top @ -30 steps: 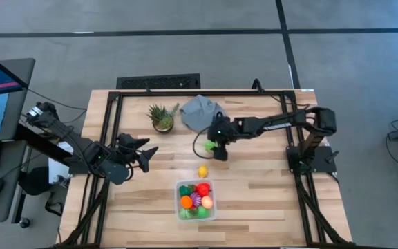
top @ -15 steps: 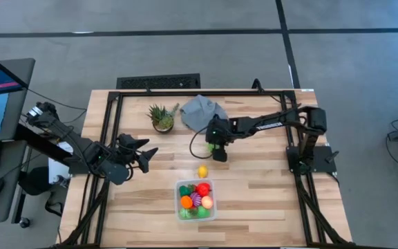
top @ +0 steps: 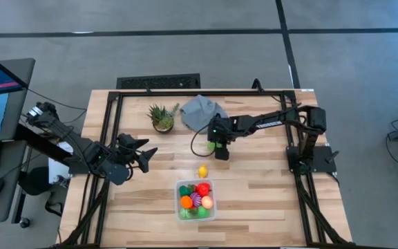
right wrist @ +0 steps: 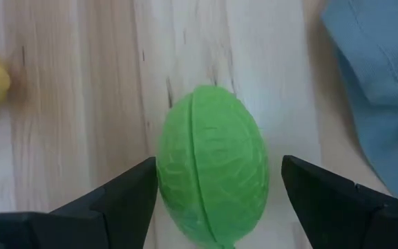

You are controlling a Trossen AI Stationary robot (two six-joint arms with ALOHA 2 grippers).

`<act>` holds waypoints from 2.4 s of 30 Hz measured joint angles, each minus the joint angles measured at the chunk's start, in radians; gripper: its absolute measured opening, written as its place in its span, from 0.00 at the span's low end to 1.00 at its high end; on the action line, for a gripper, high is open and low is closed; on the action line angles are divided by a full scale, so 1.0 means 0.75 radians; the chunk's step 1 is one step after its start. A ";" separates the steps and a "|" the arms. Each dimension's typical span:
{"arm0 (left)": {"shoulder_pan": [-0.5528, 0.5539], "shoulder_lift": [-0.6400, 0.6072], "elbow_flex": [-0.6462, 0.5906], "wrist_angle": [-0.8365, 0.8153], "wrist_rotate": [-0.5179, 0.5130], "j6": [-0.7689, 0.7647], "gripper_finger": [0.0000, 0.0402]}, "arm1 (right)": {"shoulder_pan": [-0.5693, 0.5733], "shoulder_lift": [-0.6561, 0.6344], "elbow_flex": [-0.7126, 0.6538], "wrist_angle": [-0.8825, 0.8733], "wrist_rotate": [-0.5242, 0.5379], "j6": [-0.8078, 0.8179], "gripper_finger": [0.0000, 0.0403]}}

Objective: Pick and placing Produce into tupperware
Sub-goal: Put the melon into the transparent bin

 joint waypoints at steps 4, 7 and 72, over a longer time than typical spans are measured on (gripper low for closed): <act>-0.001 0.000 0.000 0.001 0.004 -0.004 0.69 | 0.001 0.000 -0.001 0.004 0.020 -0.006 0.81; -0.001 0.000 0.000 0.001 0.004 -0.005 0.69 | 0.001 0.031 -0.001 0.000 0.028 -0.015 0.81; -0.001 0.000 -0.001 0.003 0.022 -0.020 0.69 | 0.010 -0.254 -0.002 -0.003 -0.098 0.208 0.62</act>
